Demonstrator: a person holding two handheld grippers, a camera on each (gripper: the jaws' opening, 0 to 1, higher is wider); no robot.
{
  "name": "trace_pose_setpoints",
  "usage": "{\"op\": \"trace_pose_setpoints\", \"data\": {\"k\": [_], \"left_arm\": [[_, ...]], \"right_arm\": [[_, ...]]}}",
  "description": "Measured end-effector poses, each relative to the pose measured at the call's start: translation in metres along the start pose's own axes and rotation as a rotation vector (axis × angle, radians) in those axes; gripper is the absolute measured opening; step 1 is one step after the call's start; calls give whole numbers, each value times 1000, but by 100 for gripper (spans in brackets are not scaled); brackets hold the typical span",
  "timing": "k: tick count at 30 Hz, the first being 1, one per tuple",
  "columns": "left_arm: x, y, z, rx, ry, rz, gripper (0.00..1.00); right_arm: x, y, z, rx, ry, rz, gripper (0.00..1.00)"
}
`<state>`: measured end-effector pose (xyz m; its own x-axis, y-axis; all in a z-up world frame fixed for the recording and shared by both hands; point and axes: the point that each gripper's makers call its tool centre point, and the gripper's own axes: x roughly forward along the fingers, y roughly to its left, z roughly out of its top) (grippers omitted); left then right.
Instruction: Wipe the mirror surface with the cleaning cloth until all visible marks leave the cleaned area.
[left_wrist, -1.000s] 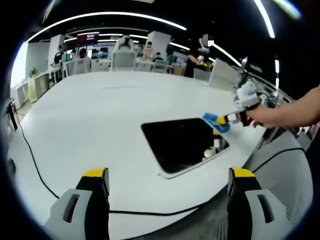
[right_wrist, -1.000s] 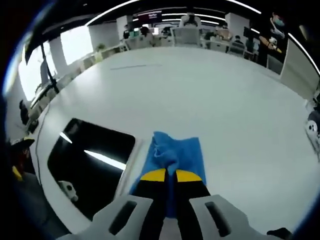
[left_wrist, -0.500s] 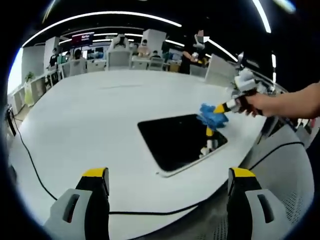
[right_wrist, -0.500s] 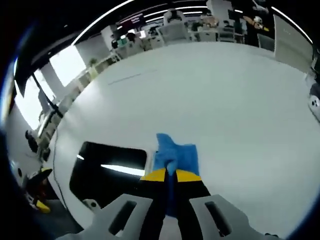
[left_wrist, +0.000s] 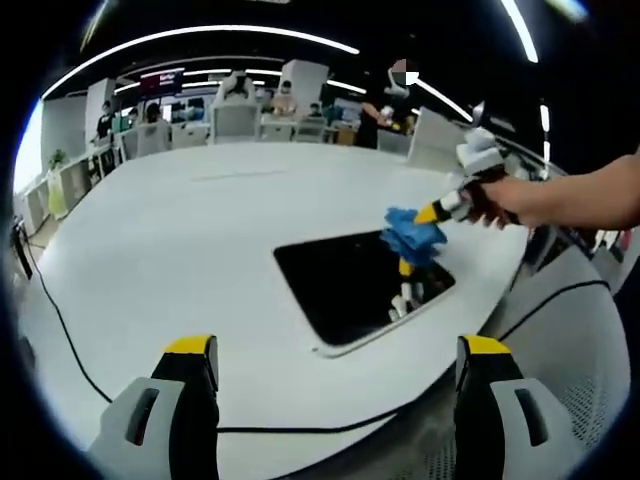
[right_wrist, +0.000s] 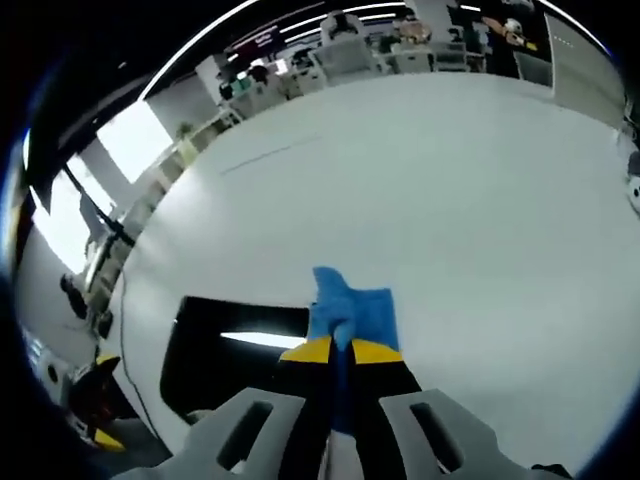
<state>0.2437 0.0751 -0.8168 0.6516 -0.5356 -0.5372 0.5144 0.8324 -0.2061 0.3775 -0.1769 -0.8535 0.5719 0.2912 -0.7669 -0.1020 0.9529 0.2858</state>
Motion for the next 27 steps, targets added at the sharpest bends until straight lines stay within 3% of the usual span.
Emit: {"op": "trace_pose_setpoints", "data": {"k": [11,16,27], "left_arm": [[0,0,-1,1,8,-4,99],[0,-2,1,3,2,-12,99],[1,-2,-5,15,27,-13,99]], "right_arm": [[21,17,-4,15,37,-5,0],[27,40,-8,13,72,19,0],[43,81,-8,-13,77,42,0]]}}
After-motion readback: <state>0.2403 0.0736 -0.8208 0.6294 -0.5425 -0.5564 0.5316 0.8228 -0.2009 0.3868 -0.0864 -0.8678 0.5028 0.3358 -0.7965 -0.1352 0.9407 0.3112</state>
